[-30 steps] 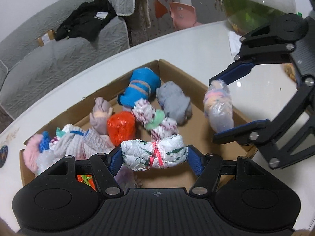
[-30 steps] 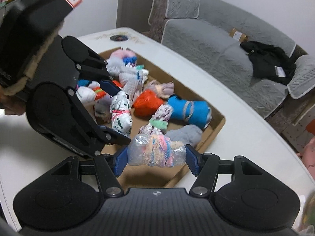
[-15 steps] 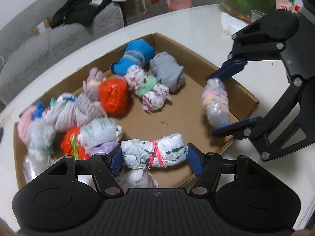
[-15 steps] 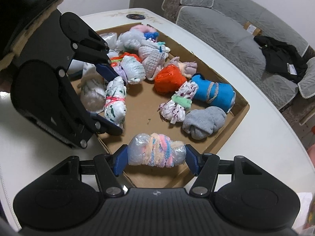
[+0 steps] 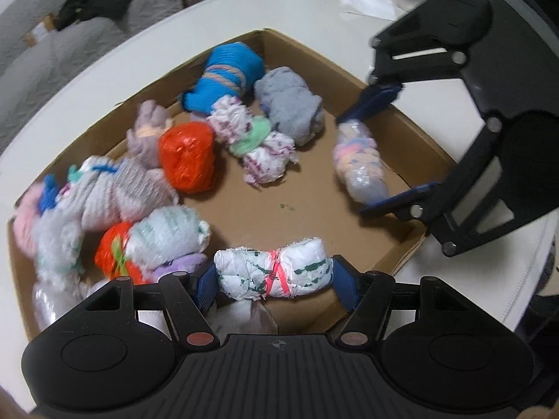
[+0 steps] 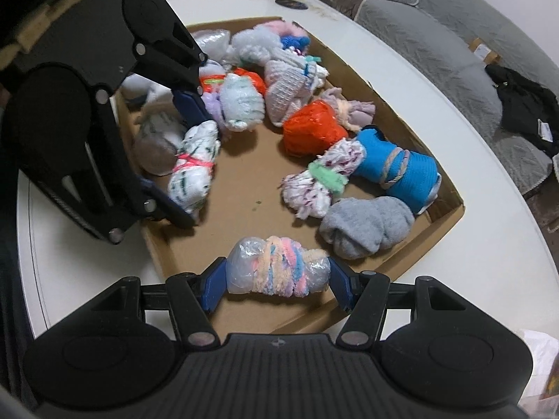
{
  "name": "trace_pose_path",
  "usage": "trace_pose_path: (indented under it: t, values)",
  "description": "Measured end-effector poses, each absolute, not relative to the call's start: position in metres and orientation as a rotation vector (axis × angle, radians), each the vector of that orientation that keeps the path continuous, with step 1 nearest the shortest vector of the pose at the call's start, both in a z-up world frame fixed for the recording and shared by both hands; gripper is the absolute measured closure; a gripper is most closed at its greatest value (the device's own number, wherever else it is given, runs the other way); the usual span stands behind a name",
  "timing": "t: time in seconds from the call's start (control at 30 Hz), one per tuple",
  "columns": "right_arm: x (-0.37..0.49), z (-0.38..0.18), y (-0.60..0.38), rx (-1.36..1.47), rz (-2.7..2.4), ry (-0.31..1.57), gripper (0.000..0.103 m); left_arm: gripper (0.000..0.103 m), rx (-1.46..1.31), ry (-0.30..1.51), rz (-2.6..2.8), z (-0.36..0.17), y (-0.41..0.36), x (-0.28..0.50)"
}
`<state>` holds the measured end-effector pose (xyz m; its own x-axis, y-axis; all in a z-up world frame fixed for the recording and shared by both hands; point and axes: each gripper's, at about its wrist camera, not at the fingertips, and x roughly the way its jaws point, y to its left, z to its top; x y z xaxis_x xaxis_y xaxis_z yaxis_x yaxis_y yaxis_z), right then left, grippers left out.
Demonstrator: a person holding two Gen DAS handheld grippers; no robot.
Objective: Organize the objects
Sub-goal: 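Carry both bundles into the tray and open both grippers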
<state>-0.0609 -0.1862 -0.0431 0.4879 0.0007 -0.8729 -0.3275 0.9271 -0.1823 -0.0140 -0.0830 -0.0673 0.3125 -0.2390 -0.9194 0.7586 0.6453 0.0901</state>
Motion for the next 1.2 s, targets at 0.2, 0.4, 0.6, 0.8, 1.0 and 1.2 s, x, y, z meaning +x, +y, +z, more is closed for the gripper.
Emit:
trace_pose_path:
  t: [0.2,0.4,0.6,0.8,1.0,1.2]
  values:
    - [-0.054,-0.039,-0.191,-0.401,0.253,1.075,0.046,0.032,0.752,0.986,-0.761,-0.067,-0.101,-0.013]
    - [-0.031,-0.036,-0.196,-0.406,0.278,1.108,0.046,0.032,0.773,0.966,-0.811,-0.068,-0.104,-0.001]
    - [-0.02,-0.042,-0.193,-0.402,0.291,1.117,0.045,0.031,0.745,0.962,-0.799,-0.07,-0.101,0.004]
    - [-0.022,-0.046,-0.191,-0.398,0.278,1.133,0.042,0.028,0.676,0.958,-0.769,-0.072,-0.099,0.004]
    - [-0.021,-0.045,-0.189,-0.401,0.268,1.145,0.041,0.026,0.67,0.956,-0.763,-0.072,-0.1,-0.001]
    - [-0.021,-0.049,-0.186,-0.406,0.268,1.172,0.033,0.019,0.674,0.955,-0.767,-0.075,-0.101,-0.003]
